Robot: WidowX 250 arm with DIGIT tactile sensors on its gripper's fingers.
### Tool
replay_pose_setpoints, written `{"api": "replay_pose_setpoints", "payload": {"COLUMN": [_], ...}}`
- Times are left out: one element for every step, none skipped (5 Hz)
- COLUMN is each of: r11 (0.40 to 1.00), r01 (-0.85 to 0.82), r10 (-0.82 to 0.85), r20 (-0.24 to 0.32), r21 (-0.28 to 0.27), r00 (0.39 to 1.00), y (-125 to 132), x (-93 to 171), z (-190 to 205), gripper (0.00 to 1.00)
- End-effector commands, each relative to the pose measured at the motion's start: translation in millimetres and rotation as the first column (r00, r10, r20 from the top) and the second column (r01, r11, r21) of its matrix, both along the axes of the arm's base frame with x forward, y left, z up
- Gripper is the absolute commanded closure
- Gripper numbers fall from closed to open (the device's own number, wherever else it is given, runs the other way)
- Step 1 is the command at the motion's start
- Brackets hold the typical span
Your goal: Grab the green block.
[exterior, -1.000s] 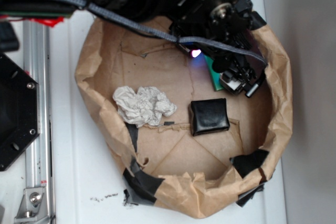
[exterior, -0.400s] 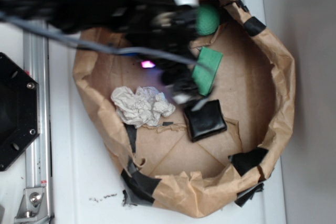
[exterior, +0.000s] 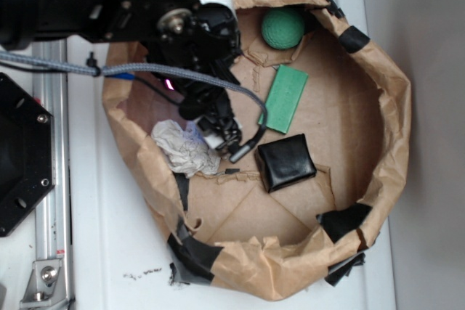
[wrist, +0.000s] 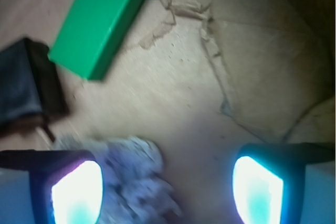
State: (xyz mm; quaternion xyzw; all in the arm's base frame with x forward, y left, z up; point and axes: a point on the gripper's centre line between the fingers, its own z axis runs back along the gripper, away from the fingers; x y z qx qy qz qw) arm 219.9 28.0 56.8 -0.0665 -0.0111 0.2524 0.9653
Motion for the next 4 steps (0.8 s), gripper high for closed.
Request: {"api": "replay_pose_setpoints", "payload": {"r11": [0.999, 0.992, 0.959, 0.938], "r01": [-0.026, -0.119, -0.282, -0.347], "r10": [0.023, 0.123, 0.282, 0.343], "r20": [0.103, 0.143, 0.155, 0.121], "r21": [0.023, -0.039, -0.023, 0.012], "r00": [0.994, 0.982, 0.947, 0.932], "y": [5, 5, -1, -4], "x": [11, 18, 34, 56], "z": [27, 43, 41, 28], "gripper": [0.0, 0.0, 0.0, 0.0]}}
